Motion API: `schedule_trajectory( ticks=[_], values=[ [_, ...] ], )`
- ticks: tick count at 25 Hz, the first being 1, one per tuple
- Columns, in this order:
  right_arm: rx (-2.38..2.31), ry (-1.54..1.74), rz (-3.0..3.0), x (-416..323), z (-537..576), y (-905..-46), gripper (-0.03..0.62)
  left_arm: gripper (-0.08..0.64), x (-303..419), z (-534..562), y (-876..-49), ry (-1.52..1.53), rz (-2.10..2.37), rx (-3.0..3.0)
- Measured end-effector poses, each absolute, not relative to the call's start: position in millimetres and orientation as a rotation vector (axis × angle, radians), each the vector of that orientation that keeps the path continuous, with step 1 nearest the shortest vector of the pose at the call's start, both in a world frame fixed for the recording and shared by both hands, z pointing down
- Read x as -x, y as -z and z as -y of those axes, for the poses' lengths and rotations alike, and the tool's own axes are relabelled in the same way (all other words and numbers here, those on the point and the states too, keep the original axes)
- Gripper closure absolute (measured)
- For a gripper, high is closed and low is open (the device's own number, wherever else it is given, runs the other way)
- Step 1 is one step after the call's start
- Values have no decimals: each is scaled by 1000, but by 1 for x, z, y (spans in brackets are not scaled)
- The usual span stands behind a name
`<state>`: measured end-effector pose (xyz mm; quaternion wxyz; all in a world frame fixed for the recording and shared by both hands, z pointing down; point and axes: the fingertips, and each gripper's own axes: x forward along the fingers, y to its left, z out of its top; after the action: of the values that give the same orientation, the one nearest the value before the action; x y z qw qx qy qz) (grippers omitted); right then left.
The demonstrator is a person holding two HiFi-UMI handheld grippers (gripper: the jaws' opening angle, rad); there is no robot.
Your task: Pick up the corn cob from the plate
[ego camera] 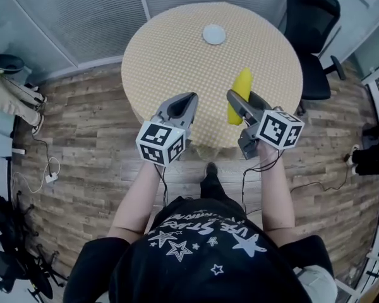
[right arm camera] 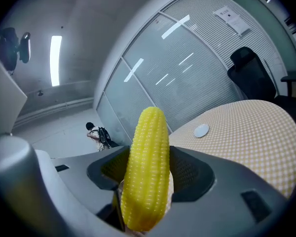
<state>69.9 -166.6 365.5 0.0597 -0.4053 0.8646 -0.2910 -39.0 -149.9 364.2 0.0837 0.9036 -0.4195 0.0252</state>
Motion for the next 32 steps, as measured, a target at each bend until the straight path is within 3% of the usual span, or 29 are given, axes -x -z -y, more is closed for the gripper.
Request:
schedule_trajectory(
  ticks=[18,32],
  values=[
    [1323,849,-2549,-72,11,-372,337,549,43,23,-374,-35,1118,-2731],
    [1154,823,-2675,-100,-62,-369,337,549,7,-55,-359,-60,1275,-2691]
  ],
)
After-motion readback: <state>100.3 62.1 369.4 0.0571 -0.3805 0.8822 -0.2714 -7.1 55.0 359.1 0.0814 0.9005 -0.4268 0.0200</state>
